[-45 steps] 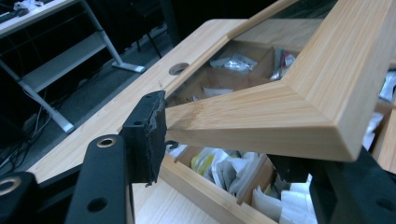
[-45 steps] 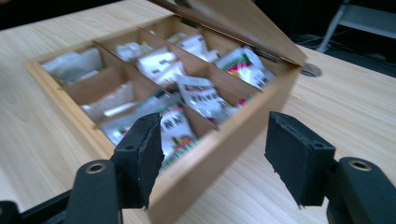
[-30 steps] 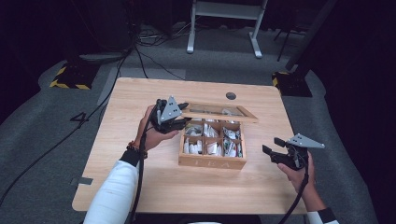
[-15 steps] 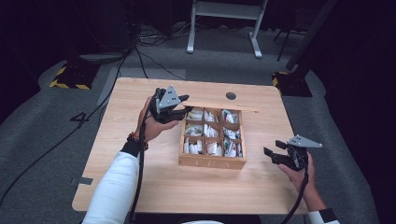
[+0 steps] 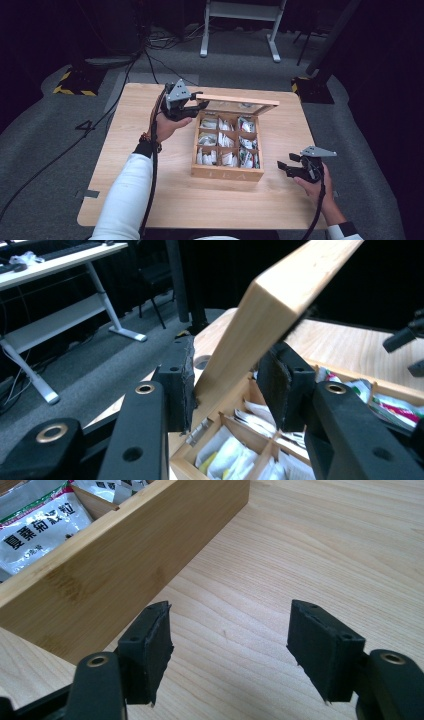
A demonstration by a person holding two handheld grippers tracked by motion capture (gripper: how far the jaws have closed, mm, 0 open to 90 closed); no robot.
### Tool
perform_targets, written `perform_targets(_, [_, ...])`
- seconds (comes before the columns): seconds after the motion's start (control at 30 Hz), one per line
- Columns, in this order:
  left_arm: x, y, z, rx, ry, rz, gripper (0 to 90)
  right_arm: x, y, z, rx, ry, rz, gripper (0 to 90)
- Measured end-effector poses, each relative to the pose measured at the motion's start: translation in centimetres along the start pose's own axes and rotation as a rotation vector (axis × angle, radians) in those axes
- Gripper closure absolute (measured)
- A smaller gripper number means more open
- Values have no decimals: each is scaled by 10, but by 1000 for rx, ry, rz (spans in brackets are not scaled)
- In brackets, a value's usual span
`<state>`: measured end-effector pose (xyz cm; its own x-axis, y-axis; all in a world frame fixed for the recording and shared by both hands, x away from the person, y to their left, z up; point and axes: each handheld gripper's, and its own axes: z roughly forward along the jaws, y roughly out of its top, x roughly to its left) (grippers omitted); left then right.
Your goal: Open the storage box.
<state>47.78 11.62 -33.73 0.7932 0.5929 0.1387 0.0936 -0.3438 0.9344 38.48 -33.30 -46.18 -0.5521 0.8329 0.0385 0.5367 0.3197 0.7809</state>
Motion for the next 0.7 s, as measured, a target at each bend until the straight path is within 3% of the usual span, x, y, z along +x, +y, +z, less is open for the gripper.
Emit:
perform_targets(0.3, [10, 5, 6, -16, 2, -30, 594, -2, -2, 2, 13, 6, 17, 342])
perform_targets(0.7, [21, 13, 18, -21, 54, -63, 592, -4, -5, 9, 13, -20, 21, 344])
